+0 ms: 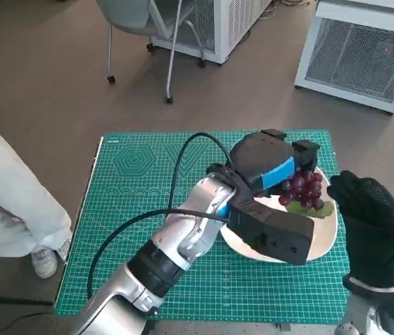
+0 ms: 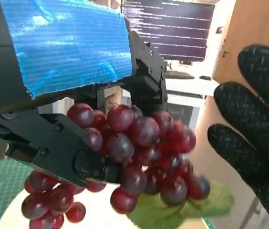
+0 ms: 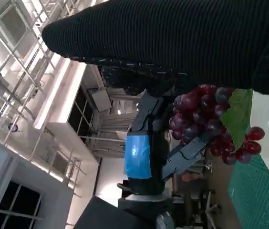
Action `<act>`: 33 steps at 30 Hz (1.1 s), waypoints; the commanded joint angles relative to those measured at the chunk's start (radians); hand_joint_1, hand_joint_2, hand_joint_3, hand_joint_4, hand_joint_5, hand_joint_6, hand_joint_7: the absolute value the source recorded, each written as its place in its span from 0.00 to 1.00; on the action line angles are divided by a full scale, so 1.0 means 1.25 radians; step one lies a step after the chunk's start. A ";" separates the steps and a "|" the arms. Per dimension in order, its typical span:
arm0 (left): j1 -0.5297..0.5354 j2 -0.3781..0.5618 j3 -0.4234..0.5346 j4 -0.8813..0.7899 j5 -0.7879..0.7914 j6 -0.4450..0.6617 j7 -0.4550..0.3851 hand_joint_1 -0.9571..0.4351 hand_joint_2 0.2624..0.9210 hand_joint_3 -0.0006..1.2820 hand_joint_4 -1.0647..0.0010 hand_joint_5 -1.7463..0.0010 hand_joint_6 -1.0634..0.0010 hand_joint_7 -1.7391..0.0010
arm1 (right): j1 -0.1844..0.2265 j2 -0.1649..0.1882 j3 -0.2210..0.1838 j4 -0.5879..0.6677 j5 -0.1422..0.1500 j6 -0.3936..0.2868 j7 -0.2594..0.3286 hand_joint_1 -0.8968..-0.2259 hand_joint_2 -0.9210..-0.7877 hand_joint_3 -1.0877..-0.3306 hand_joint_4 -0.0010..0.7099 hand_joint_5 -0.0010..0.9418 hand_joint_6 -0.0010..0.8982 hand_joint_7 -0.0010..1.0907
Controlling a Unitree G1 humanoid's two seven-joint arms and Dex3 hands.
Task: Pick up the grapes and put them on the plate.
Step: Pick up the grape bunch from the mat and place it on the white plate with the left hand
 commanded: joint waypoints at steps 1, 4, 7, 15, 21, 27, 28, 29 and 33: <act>-0.020 -0.011 -0.002 0.035 -0.014 -0.008 0.000 0.69 0.91 0.30 0.64 0.17 0.63 0.19 | 0.015 0.005 -0.001 0.010 -0.002 0.004 -0.007 0.76 0.00 0.80 0.86 0.24 0.42 0.62; -0.023 -0.015 -0.009 0.050 -0.008 0.006 -0.008 0.65 0.91 0.19 0.62 0.51 0.60 0.53 | 0.014 0.005 -0.001 0.011 0.000 0.004 -0.005 0.76 0.00 0.80 0.86 0.24 0.42 0.62; -0.026 -0.019 -0.016 0.059 0.001 0.028 -0.017 0.58 0.89 0.08 0.66 0.83 0.57 0.83 | 0.015 0.005 -0.001 0.010 0.003 0.006 -0.004 0.76 0.00 0.80 0.86 0.23 0.42 0.62; -0.026 -0.024 -0.013 0.069 -0.007 0.052 -0.028 0.45 0.86 0.01 0.78 0.99 0.62 0.99 | 0.015 0.005 0.001 0.008 0.006 0.010 -0.003 0.76 0.00 0.81 0.87 0.23 0.42 0.61; -0.018 -0.020 -0.007 0.058 -0.017 0.059 -0.036 0.46 0.84 0.00 0.77 0.99 0.63 1.00 | 0.014 0.003 0.000 0.009 0.006 0.011 -0.001 0.76 0.00 0.80 0.87 0.22 0.42 0.61; 0.006 -0.003 0.009 0.021 -0.038 0.041 -0.032 0.49 0.83 0.00 0.75 0.99 0.61 0.99 | 0.014 0.002 0.000 0.010 0.009 0.014 0.002 0.77 0.00 0.80 0.87 0.21 0.42 0.61; 0.011 0.002 0.012 0.014 -0.043 0.036 -0.029 0.48 0.83 0.00 0.75 0.99 0.61 0.99 | 0.015 0.002 0.001 0.010 0.010 0.014 0.003 0.77 0.00 0.80 0.87 0.21 0.42 0.61; 0.016 0.006 0.016 0.007 -0.049 0.032 -0.027 0.48 0.83 0.00 0.75 0.99 0.61 0.99 | 0.015 0.002 0.001 0.009 0.010 0.015 0.003 0.77 0.00 0.80 0.88 0.21 0.42 0.61; 0.044 0.030 0.046 -0.028 -0.081 0.002 -0.015 0.44 0.86 0.01 0.75 1.00 0.60 0.99 | 0.015 0.003 0.003 0.009 0.010 0.015 0.005 0.77 0.00 0.80 0.88 0.21 0.42 0.61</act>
